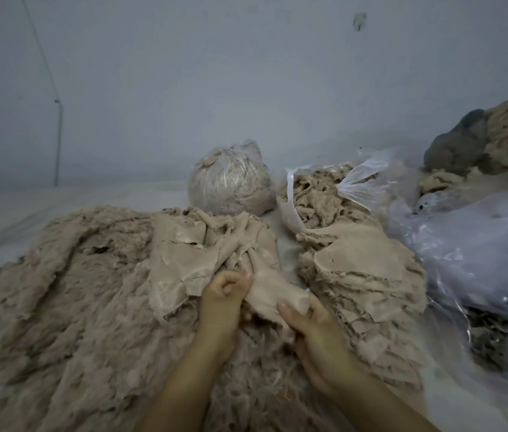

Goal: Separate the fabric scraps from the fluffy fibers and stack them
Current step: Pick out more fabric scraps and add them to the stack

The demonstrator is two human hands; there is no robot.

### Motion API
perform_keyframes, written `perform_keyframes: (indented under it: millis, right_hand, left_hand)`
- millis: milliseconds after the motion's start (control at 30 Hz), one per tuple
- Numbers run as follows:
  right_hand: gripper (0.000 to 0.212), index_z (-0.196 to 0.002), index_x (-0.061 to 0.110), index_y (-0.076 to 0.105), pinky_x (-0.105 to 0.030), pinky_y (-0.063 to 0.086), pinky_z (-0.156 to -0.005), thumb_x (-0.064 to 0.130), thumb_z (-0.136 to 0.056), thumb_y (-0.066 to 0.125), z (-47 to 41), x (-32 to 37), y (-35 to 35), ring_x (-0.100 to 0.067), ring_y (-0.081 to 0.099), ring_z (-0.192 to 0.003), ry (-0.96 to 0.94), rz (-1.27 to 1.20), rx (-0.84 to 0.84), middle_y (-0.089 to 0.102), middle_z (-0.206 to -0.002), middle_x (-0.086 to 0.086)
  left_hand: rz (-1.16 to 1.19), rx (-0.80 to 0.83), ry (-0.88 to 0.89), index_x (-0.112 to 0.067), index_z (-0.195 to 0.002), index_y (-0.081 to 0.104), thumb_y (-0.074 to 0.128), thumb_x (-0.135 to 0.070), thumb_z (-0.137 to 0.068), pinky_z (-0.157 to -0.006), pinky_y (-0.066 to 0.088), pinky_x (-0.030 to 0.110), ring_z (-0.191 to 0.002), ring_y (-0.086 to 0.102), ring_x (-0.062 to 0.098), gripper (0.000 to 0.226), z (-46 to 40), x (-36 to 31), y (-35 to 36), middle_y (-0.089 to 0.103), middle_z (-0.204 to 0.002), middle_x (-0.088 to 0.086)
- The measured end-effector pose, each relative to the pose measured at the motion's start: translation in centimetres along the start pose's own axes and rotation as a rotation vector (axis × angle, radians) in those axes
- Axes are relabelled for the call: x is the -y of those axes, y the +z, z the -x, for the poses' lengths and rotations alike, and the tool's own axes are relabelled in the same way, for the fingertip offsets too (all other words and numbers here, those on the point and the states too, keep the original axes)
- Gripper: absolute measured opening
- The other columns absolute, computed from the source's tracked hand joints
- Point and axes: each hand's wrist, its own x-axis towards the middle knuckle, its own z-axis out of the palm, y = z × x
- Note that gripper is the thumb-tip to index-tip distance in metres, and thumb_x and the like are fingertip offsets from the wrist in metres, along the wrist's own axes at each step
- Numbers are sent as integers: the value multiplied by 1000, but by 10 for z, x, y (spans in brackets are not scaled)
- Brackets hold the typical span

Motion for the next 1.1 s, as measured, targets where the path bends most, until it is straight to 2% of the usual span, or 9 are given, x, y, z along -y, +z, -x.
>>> perform_keyframes:
  millis: [67, 133, 233, 300, 467, 733, 800, 933, 1100]
  right_hand:
    - [29, -112, 4, 62, -32, 57, -70, 11, -83, 64, 1, 0, -1, -26, 69, -83, -15, 68, -34, 72, -100, -19]
    - [27, -108, 4, 67, -29, 54, -67, 20, -87, 63, -2, 2, -5, -23, 68, -78, -27, 208, -42, 73, -94, -17]
    - [25, -96, 4, 72, -22, 51, -60, 25, -86, 64, -2, 6, -7, -18, 69, -74, -59, 325, 2, 74, -87, -13]
    - [23, -95, 4, 71, -20, 49, -55, 25, -85, 65, 0, 6, -5, -15, 67, -66, -67, 340, 30, 74, -80, -11]
    - [21, -77, 3, 54, -14, 21, -31, 19, -90, 58, 5, -2, -5, -4, 29, -27, 36, 378, 215, 49, -41, 3]
    - [27, -73, 12, 60, -13, 19, -28, 31, -92, 56, 6, 0, -6, -4, 28, -24, 128, 618, 387, 48, -37, 3]
    - [27, -89, 11, 72, -14, 25, -32, 35, -89, 59, 6, 6, -7, -4, 35, -29, 215, 696, 451, 53, -42, 3]
    - [33, -116, 20, 68, -9, 42, -68, 37, -89, 63, 4, 12, -12, 5, 59, -73, 248, 1030, 626, 69, -80, 18]
    - [71, -108, 4, 65, -26, 55, -67, 66, -74, 65, 1, 12, -6, -16, 68, -76, 422, 536, 356, 71, -84, -8]
  left_hand:
    - [-64, -46, 86, -3, -80, 55, 63, -24, -84, -36, 35, 19, -36, 41, 9, 23, 1, 8, 0, 50, -44, 2]
    - [-37, -26, 55, -3, -79, 62, 64, -35, -78, -47, 45, 21, -47, 57, 12, 32, 3, 10, 0, 64, -57, 3]
    - [78, 264, -208, -5, -90, 75, 58, -41, -84, -66, 56, 30, -84, 71, 25, 41, 4, 9, -1, 73, -94, 17]
    - [71, 338, -286, 1, -96, 72, 62, -33, -81, -66, 59, 33, -83, 70, 29, 38, 4, 10, 0, 70, -96, 25]
    - [72, 100, -132, -4, -90, 66, 57, -16, -89, -58, 55, 31, -66, 67, 21, 15, -3, 10, 2, 72, -77, 13]
    - [109, -92, -112, -10, -76, 66, 52, -18, -95, -63, 51, 32, -64, 61, 16, 25, -15, 3, -8, 66, -68, 6]
    - [181, -122, -137, -10, -82, 65, 50, -17, -96, -67, 51, 33, -69, 62, 17, 22, -17, 1, -9, 67, -74, 7]
    - [260, -60, -189, -9, -92, 65, 53, -17, -95, -67, 54, 33, -73, 65, 18, 15, -17, -9, -16, 71, -80, 8]
    - [191, 300, -250, -1, -100, 64, 61, -19, -79, -61, 58, 27, -72, 69, 20, 28, -1, -12, -3, 72, -85, 16]
